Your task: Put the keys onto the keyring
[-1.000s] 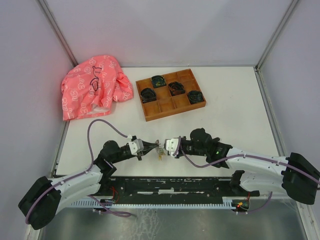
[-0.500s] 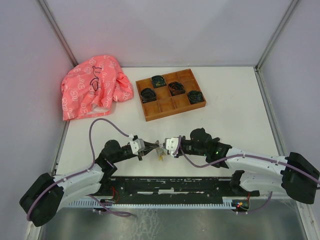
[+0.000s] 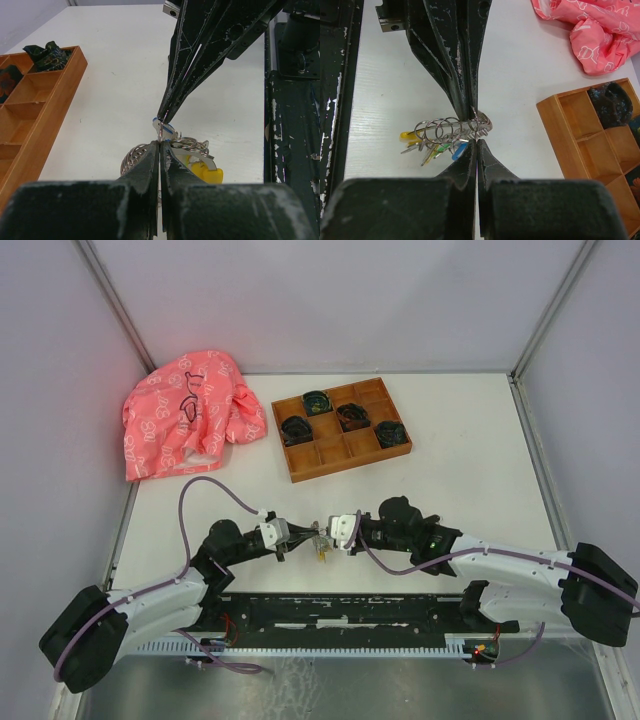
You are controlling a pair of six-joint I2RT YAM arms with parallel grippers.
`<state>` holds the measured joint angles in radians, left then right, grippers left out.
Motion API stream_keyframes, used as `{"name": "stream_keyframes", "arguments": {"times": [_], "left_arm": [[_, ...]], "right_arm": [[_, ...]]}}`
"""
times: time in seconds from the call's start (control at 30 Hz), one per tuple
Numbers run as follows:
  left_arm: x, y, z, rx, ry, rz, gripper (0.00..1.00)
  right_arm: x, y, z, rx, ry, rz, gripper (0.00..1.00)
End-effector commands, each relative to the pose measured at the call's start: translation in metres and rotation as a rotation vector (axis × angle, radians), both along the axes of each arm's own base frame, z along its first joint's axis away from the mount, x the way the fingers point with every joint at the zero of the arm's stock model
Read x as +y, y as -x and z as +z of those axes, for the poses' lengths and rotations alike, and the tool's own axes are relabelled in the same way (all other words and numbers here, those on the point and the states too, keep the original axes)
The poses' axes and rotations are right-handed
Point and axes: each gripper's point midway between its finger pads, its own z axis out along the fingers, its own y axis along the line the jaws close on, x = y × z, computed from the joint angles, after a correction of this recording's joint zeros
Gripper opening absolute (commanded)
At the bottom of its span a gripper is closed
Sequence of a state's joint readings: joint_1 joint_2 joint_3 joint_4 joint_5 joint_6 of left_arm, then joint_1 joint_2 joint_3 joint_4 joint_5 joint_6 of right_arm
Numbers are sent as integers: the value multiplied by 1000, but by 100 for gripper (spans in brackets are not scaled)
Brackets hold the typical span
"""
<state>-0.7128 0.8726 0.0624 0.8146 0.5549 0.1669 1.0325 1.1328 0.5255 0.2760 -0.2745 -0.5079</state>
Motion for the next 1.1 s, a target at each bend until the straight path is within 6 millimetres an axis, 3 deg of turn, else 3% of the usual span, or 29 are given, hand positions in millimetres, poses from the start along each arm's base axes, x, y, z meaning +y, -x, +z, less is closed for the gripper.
{"name": "stream_keyframes", "arguments": {"times": [0.0, 1.07], "left_arm": [[-5, 1, 24, -50, 67, -28, 3], [-12, 12, 21, -48, 47, -119, 3]], "right_arm": [[8, -4, 19, -11, -58, -15, 1], [22, 11, 46, 86, -169, 46, 1]]}}
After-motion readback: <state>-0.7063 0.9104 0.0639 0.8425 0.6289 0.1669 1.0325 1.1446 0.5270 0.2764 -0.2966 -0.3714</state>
